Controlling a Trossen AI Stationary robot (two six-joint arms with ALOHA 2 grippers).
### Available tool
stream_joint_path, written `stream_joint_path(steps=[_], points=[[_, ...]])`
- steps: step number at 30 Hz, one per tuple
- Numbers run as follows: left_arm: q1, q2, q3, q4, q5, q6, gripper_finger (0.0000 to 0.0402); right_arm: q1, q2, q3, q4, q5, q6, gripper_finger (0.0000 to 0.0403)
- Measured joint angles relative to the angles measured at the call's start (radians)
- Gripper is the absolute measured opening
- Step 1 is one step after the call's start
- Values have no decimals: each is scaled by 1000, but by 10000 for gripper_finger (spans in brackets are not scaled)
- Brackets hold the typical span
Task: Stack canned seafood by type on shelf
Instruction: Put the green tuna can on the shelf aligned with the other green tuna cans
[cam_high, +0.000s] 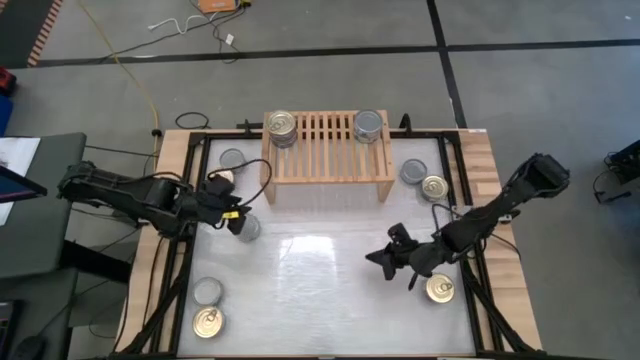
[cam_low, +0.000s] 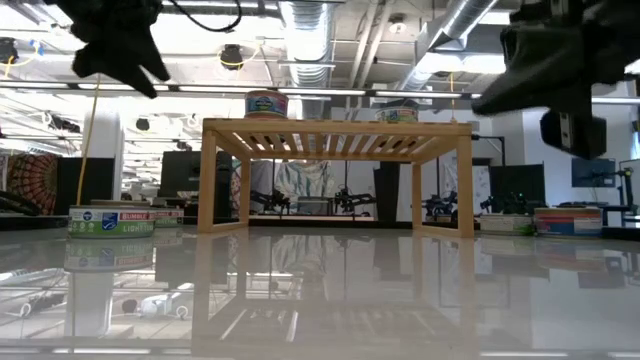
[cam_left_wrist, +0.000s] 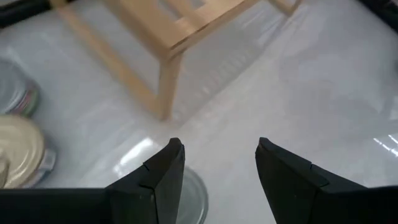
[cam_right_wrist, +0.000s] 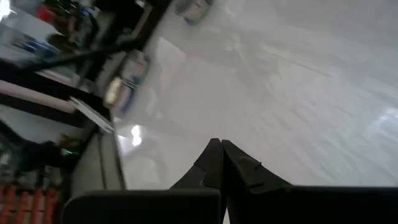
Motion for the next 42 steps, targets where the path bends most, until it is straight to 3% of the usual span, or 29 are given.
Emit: stream_joint_path(steps=[10, 20, 26, 32, 42], points=[[0, 7, 0, -222, 43, -365, 190, -50, 152, 0, 90, -3, 229, 24], [0, 14, -20, -279, 48, -470, 190, -58, 192, 0, 231, -7, 156, 25], [-12, 14, -127, -191, 239, -516, 190, -58, 181, 5, 261, -7, 97, 25], [-68, 62, -193, -61, 270, -609, 190, -58, 177, 41, 258, -7, -16, 25], [-199, 270, -96, -24, 523, -623, 190, -63, 177, 55, 250, -26, -38, 25]])
